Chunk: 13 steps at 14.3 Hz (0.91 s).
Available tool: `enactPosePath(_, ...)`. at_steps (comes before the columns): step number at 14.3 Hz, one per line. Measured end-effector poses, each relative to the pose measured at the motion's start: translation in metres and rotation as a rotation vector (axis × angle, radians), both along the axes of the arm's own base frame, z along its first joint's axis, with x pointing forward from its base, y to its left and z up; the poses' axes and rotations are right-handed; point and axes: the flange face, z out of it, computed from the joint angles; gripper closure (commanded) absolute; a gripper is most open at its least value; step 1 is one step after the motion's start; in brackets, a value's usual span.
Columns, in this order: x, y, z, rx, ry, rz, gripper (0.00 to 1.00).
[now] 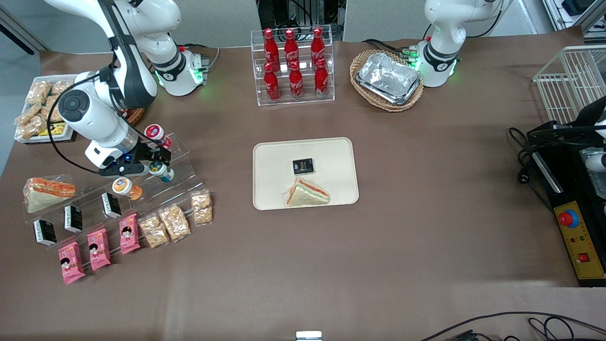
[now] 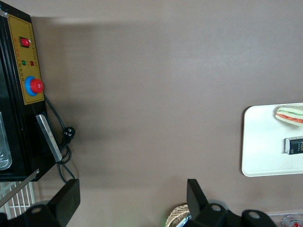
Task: Place green gum on tray
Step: 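Lower the right gripper onto the green-lidded gum bottle and close it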
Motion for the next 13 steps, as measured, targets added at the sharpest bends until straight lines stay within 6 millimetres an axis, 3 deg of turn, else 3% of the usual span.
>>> enactPosePath(6,-0.007,0.000,-0.023,0.000,-0.007,-0.001,0.02)
enactPosePath(13,-0.006,0.002,-0.023,0.001,-0.022,0.004,0.52)
